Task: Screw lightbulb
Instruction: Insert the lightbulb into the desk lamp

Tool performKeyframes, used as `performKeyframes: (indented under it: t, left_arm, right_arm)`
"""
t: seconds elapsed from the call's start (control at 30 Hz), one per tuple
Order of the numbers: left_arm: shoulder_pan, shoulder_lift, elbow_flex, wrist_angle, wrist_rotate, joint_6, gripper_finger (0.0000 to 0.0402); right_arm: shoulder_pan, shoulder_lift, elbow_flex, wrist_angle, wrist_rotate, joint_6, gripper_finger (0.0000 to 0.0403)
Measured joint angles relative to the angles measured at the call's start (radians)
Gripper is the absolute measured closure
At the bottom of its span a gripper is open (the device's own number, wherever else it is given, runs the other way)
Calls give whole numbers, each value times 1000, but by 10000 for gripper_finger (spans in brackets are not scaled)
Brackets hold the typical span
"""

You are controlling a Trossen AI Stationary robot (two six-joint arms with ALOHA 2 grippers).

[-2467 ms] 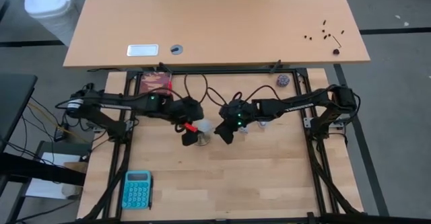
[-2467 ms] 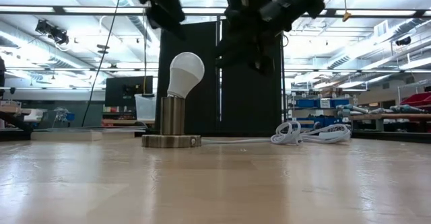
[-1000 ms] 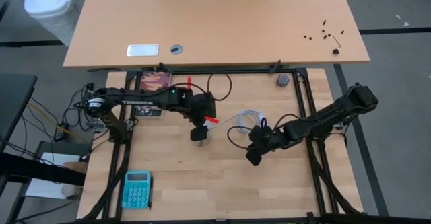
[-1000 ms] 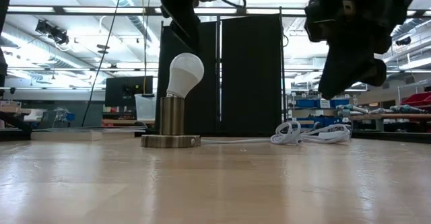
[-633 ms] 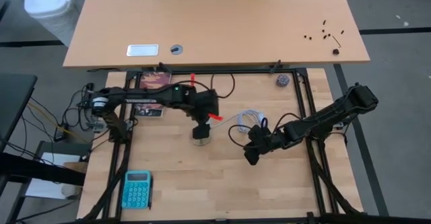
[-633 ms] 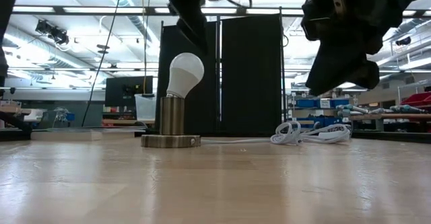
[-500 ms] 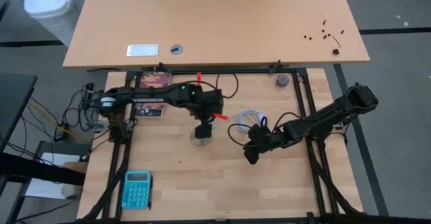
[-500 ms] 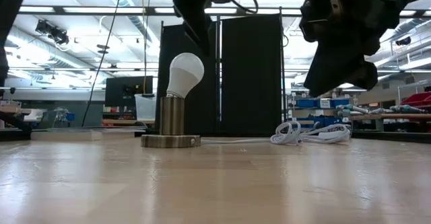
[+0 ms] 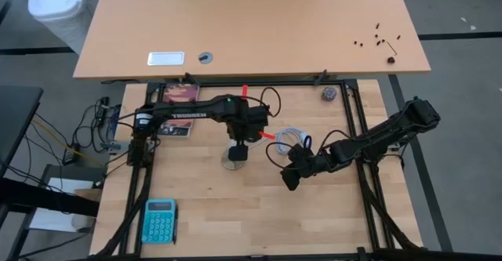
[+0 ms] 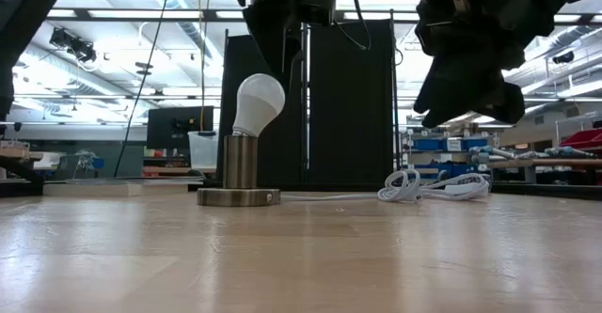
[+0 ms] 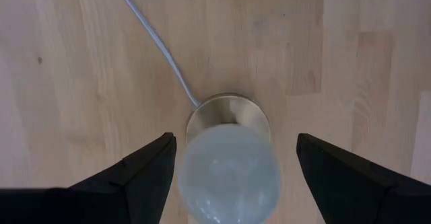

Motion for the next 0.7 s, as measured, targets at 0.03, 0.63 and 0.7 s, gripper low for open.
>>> performKeyframes:
  t: [0.03, 0.63, 0.7]
  left_arm:
    - [0, -1, -2, 5, 0, 0, 90]
    - [14, 58, -3, -46, 4, 68, 89]
    - [13, 77, -3, -74, 5, 74, 89]
  right_arm:
    - [0, 0, 0, 8, 0, 0, 283]
    - [-2, 0, 0, 69, 24, -10, 283]
    - [-3, 0, 0, 75, 26, -10, 283]
